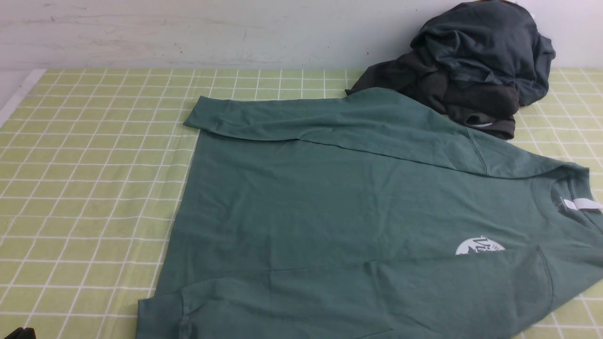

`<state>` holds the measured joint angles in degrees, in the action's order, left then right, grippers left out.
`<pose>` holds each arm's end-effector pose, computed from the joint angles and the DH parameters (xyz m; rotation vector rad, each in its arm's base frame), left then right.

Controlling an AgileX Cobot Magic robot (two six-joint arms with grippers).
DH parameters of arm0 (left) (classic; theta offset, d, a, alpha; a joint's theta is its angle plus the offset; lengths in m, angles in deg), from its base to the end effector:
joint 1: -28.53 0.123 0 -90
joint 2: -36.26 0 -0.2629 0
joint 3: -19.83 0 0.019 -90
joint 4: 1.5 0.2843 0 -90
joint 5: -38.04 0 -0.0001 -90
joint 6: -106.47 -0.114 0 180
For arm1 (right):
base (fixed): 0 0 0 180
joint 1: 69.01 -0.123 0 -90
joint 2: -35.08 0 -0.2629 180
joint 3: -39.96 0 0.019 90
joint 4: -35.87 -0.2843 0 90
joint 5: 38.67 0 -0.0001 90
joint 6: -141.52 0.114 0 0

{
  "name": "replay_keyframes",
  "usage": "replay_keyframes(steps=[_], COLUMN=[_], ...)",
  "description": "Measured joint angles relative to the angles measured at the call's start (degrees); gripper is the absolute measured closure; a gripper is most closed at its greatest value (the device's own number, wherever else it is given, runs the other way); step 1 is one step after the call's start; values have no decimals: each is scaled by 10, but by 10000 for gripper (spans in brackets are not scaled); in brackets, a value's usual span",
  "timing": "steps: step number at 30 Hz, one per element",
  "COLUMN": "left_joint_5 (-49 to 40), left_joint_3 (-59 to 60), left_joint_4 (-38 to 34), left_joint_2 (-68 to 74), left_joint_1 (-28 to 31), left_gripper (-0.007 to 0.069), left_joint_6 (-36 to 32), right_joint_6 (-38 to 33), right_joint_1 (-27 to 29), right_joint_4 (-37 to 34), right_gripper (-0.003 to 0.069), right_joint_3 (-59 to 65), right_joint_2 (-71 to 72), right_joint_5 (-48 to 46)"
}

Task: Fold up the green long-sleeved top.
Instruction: Use the left arm to clamp the cuff closest to it

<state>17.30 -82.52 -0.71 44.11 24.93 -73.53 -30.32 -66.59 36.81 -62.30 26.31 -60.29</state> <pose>0.1307 -0.0077 0.1682 0.0668 1.8531 -0.0302 0.1310 -0.0062 0.1638 0.1638 1.8804 0.0524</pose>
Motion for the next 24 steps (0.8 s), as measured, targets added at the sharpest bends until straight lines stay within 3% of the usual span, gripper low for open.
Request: replay_keyframes(steps=[9, 13, 20, 24], left_joint_5=[23, 132, 419, 570], left_joint_3=[3, 6, 6, 6], left_joint_4=[4, 6, 9, 7], left_joint_2=[0, 0, 0, 0], left_joint_1=[0, 0, 0, 0], left_gripper=[627, 627, 627, 627], left_joint_6=[0, 0, 0, 39], right_joint_6=[-1, 0, 0, 11], right_joint_1=[0, 0, 0, 0], right_joint_4=[0, -4, -9, -9], right_gripper=[672, 672, 672, 672], right_joint_3=[0, 4, 4, 4], right_joint_2=[0, 0, 0, 0], right_joint_5=[3, 58, 330, 476])
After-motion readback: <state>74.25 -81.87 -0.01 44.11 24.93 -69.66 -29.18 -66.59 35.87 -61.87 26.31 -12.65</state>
